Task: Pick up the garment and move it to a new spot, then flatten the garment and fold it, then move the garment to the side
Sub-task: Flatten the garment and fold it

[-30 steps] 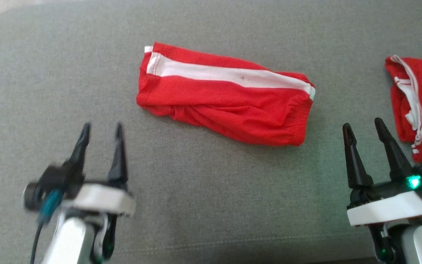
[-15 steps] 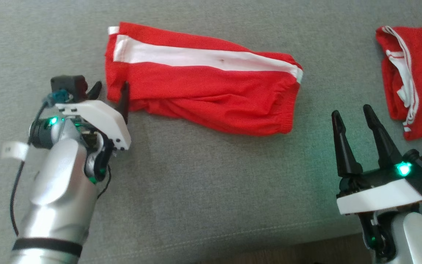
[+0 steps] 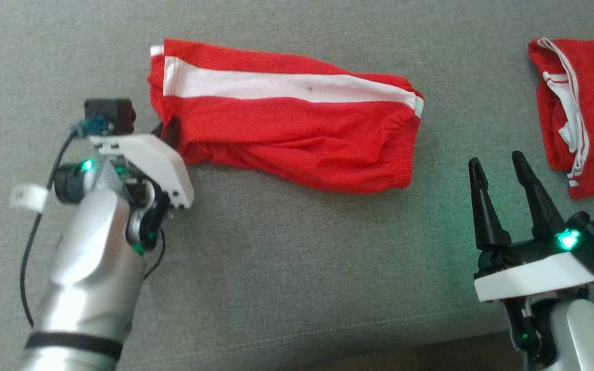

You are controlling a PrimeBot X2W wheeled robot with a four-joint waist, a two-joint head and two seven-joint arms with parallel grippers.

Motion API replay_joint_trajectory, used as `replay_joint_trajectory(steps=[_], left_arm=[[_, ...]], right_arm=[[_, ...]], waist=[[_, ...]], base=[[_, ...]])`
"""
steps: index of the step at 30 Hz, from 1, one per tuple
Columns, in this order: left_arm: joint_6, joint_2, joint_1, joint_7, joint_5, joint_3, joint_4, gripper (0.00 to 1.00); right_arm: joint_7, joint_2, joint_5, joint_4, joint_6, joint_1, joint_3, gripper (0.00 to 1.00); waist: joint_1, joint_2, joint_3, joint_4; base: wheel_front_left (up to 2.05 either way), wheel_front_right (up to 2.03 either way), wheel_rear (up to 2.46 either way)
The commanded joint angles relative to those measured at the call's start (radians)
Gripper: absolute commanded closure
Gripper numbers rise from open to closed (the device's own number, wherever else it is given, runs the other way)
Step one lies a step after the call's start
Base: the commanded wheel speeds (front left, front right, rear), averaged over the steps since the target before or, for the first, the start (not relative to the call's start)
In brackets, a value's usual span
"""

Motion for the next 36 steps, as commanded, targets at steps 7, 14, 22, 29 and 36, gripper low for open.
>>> replay_joint_trajectory(steps=[7,14,22,29,36], left_arm=[[0.054,0.034,0.229,-0.026,-0.031,0.05,-0.25,1.0],[0.097,0.033,0.395,0.006,-0.063,0.061,-0.39,1.0],[0.13,0.037,0.445,-0.177,0.013,0.052,-0.481,0.0],[0.185,0.059,0.495,-0.372,0.106,0.075,-0.612,0.0],[0.203,0.07,0.552,-0.388,0.14,0.067,-0.681,0.0]], right_arm=[[0.016,-0.006,0.008,-0.019,0.003,0.006,0.008,0.0],[0.033,-0.01,0.013,-0.02,0.003,0.025,-0.002,0.0],[0.067,-0.024,-0.02,-0.044,0.003,0.027,-0.021,0.0],[0.113,-0.027,-0.052,-0.079,0.003,0.039,-0.041,0.0],[0.141,-0.019,-0.062,-0.099,0.003,0.072,-0.053,0.0]], waist=[[-0.0001,0.0,-0.044,0.03],[-0.0001,0.0,-0.064,0.045],[-0.0001,0.0,-0.096,0.071],[-0.0001,0.0,-0.16,0.093],[-0.0001,0.0,-0.184,0.099]], base=[[0.0,0.0,0.0],[0.0,0.0,0.0],[0.0,0.0,0.0],[0.0,0.0,0.0],[0.0,0.0,0.0]])
